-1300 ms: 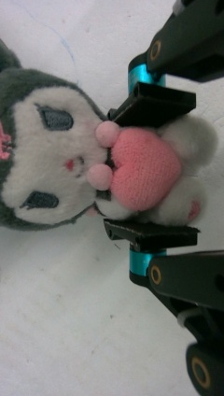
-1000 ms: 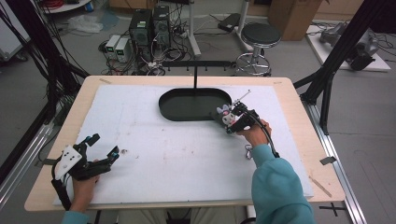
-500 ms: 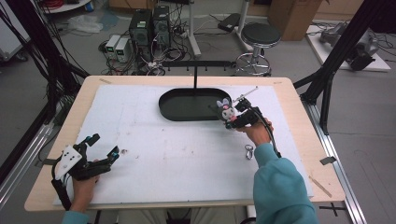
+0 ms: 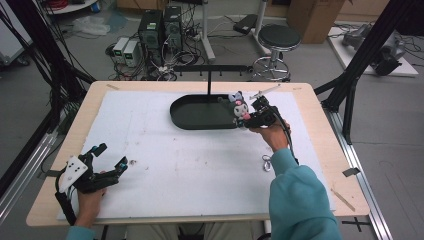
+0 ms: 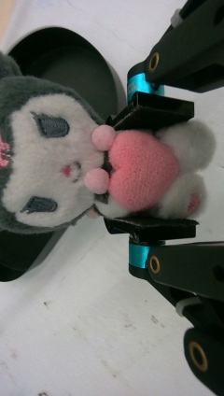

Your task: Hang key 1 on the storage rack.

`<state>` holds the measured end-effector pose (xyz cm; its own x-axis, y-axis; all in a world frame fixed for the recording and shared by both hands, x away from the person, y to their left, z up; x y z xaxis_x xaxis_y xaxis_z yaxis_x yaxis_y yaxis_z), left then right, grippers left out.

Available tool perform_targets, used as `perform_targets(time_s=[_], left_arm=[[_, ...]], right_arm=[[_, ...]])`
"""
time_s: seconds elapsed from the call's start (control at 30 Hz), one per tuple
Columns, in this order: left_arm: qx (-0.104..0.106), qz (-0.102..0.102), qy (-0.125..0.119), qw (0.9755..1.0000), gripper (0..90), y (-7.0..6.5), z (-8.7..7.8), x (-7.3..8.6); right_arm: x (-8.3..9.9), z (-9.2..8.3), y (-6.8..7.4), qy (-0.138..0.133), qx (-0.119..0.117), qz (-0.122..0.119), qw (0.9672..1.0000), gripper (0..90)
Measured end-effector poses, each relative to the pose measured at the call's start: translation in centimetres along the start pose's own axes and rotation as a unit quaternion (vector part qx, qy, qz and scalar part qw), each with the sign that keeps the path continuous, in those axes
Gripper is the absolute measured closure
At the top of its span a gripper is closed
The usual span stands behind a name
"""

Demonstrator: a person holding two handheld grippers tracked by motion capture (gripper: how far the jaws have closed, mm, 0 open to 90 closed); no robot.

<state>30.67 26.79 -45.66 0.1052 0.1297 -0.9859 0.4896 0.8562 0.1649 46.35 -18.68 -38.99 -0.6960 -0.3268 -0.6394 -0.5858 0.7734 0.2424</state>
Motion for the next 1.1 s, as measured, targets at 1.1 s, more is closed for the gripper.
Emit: perform_targets(time_s=[1.1], left_arm=[[0.000, 0.000, 0.001, 1.0000, 12.1, 0.0, 0.0, 0.0]], right_arm=[[-6.5, -0.9, 1.9, -0.084, -0.043, -0.020, 0.9953, 54.1]])
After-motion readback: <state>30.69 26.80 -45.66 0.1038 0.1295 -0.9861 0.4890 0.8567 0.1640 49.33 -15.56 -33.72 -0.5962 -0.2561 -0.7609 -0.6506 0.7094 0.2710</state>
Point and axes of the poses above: each handheld gripper's, and its own axes: z roughly forward along the jaws, x roughly out of its underside, y roughly to its left, the point moved 5 cm from there along z, roughly forward along the jaws, and after that the axes turned 10 degrees about z, right-handed, at the moved point
